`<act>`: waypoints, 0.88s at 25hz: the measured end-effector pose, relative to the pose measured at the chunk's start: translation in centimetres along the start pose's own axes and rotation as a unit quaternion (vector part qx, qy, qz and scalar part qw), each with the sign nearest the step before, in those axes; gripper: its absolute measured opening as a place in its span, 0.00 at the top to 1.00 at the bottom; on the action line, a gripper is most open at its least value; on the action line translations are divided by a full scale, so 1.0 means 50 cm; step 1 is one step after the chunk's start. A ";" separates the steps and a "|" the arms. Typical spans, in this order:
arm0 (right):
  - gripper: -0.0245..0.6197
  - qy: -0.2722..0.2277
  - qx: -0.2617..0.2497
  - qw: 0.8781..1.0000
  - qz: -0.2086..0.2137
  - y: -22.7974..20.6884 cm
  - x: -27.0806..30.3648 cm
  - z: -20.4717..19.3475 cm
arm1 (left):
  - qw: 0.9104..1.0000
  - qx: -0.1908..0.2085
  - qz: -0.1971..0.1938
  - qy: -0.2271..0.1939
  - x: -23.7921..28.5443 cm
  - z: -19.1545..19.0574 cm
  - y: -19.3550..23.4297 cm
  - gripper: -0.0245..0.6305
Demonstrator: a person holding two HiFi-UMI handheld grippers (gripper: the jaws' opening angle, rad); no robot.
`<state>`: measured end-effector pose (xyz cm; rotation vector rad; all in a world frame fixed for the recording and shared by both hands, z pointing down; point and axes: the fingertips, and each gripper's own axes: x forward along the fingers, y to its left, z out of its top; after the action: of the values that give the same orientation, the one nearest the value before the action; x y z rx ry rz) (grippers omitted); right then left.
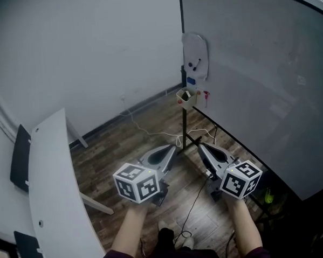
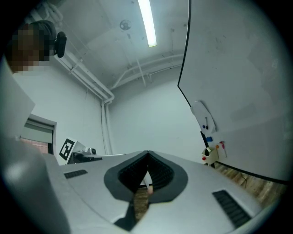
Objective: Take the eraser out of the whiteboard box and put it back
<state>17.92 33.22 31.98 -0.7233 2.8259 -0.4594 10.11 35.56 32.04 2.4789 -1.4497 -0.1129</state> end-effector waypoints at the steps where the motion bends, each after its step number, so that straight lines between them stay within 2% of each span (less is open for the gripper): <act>1: 0.96 0.001 0.002 1.000 0.000 -0.006 0.007 -0.002 | 1.000 0.000 0.001 0.000 0.004 0.000 0.008 0.96; 8: 0.96 0.004 0.011 1.000 -0.008 -0.069 0.083 -0.013 | 1.000 0.002 0.002 0.007 0.060 0.011 0.094 0.96; 22: 0.96 0.002 0.024 0.999 -0.034 -0.167 0.258 -0.015 | 0.999 0.003 -0.023 0.032 0.159 0.046 0.266 0.96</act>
<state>10.24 20.09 34.20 -0.8131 2.7915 -0.5379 2.37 22.06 33.91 2.4983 -1.3689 -0.0367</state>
